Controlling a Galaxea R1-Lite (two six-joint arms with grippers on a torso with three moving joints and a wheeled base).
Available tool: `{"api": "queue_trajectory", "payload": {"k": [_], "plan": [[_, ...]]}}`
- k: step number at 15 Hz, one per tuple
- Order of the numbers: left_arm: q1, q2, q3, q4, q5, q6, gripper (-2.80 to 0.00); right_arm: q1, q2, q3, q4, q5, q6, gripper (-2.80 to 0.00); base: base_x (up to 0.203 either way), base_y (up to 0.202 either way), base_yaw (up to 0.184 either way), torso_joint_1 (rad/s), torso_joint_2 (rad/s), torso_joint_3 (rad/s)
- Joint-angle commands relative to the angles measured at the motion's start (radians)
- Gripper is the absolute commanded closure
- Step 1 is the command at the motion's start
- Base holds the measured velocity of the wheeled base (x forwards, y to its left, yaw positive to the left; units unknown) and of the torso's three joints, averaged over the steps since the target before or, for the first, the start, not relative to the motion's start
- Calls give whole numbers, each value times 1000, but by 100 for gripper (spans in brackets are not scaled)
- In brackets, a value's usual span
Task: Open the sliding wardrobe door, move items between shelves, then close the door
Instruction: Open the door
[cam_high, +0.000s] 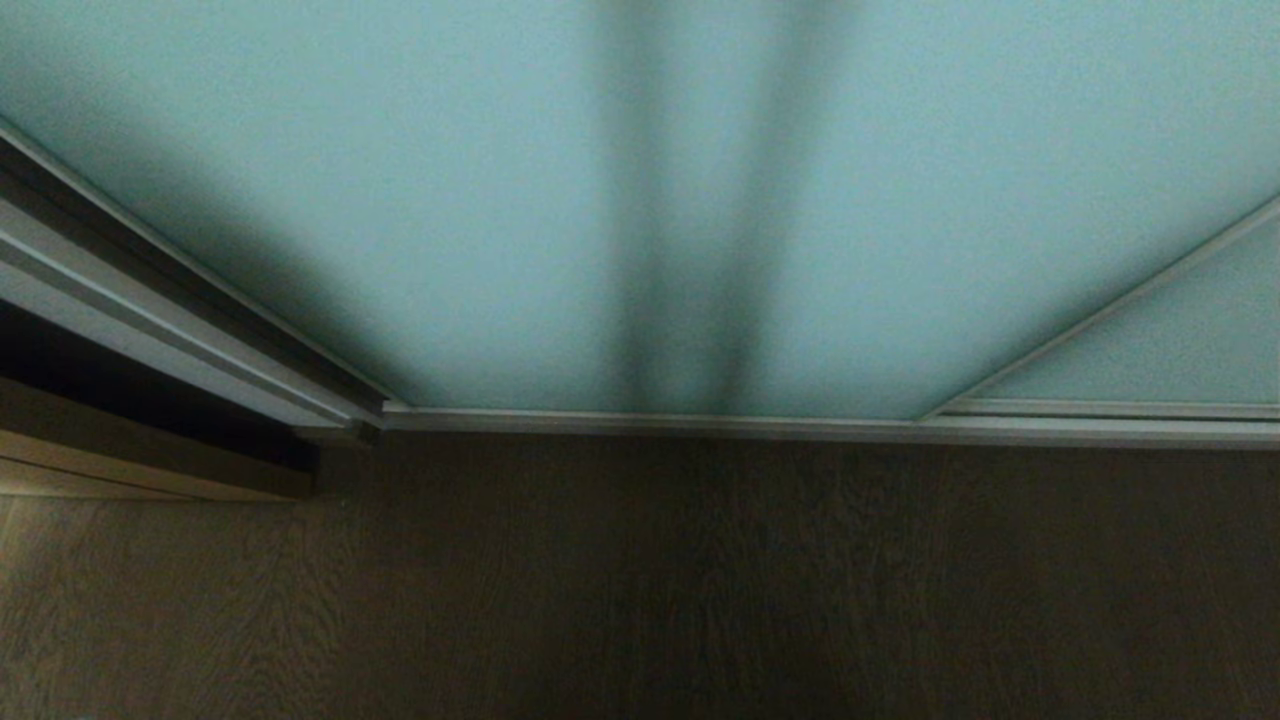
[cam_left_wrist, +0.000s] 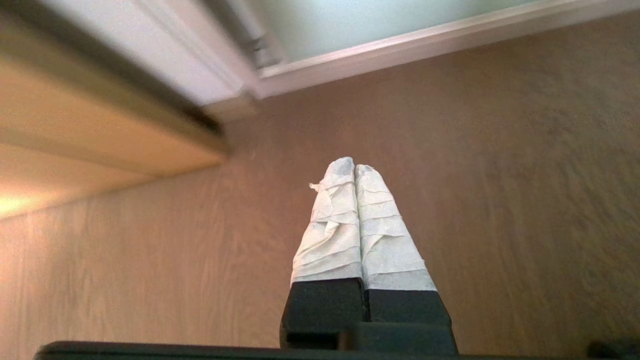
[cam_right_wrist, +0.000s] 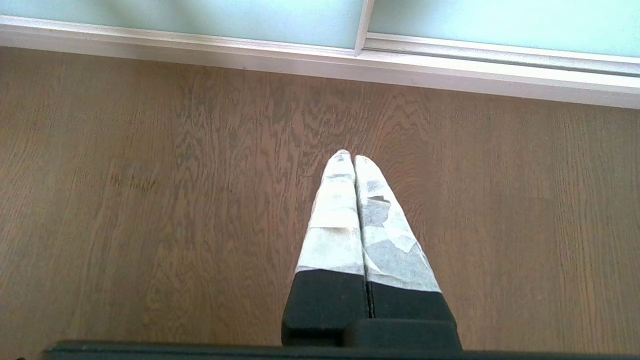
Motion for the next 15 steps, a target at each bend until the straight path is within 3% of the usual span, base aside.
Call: {"api": "queue_trajectory", "payload": {"k": [1,4,6,7,10,15], "plan": [[-32,-86,53,5,52,-32,0,0,-3,0,0,0,0,0,0,0,0,0,0,0],[-55,-265,110,75,82,-65,0,0,-3,2,0,0,0,0,0,0,0,0,0,0],[-62,-275,122,153,118,-207,0,0,-3,0,0,0,0,0,0,0,0,0,0,0],[-63,-272,126,161,139,-224,0,0,-3,2,0,0,0,0,0,0,0,0,0,0],[-63,-272,128,163,138,-183,0,0,-3,1,0,0,0,0,0,0,0,0,0,0],[-63,-274,128,156,154,-249,0,0,-3,0,0,0,0,0,0,0,0,0,0,0]]}}
